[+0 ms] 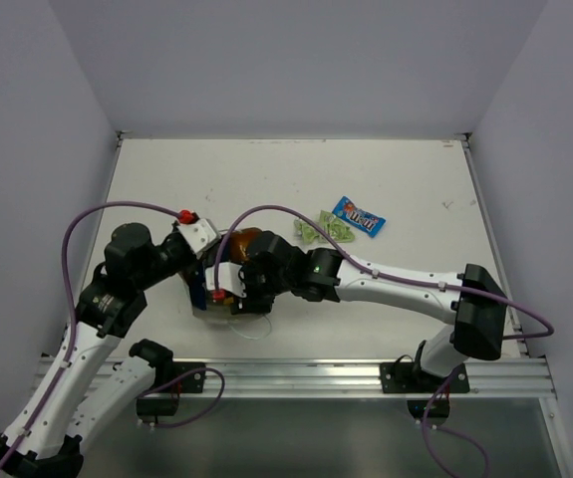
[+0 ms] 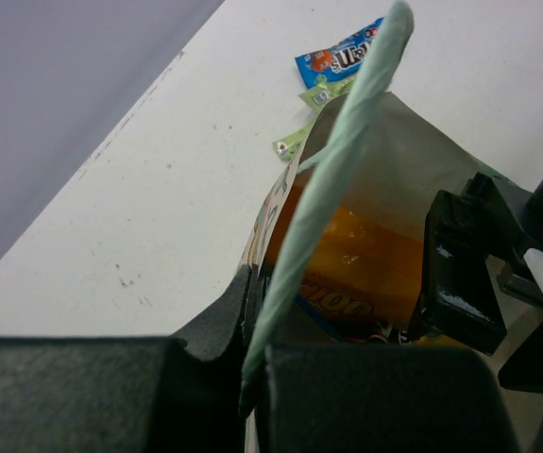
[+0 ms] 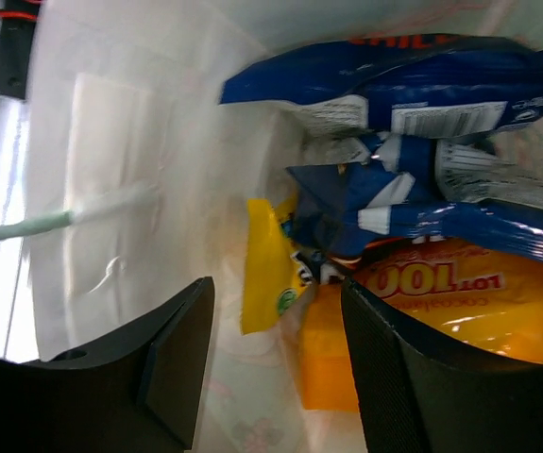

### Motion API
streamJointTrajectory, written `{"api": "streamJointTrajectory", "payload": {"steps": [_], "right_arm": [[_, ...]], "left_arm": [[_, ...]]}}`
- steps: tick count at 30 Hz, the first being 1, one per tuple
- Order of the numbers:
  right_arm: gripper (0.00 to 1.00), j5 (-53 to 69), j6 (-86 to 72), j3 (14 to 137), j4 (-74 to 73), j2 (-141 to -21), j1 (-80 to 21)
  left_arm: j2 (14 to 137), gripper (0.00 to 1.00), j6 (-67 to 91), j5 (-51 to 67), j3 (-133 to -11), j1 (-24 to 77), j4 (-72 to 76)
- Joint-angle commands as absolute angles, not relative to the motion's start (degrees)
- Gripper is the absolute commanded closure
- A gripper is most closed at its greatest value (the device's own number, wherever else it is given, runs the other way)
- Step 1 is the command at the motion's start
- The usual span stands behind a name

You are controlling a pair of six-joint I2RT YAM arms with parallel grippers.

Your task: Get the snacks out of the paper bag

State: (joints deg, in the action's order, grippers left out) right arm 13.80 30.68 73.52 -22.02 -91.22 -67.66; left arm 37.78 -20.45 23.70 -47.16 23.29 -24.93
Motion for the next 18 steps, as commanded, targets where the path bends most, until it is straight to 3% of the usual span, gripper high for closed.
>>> {"api": "streamJointTrajectory", "payload": {"steps": [1, 18], "right_arm": [[0.41, 10.64, 33.31, 72.95, -19.34, -92.81, -68.29], [0.42, 6.94, 36.83, 80.24, -34.09, -99.49, -70.84]], "left_arm": [[37.79, 1.00, -23.55, 25.40, -49.39, 23.38, -24.43], [38.85, 1.00, -28.56, 25.14, -52.38, 23.38, -25.49]]}}
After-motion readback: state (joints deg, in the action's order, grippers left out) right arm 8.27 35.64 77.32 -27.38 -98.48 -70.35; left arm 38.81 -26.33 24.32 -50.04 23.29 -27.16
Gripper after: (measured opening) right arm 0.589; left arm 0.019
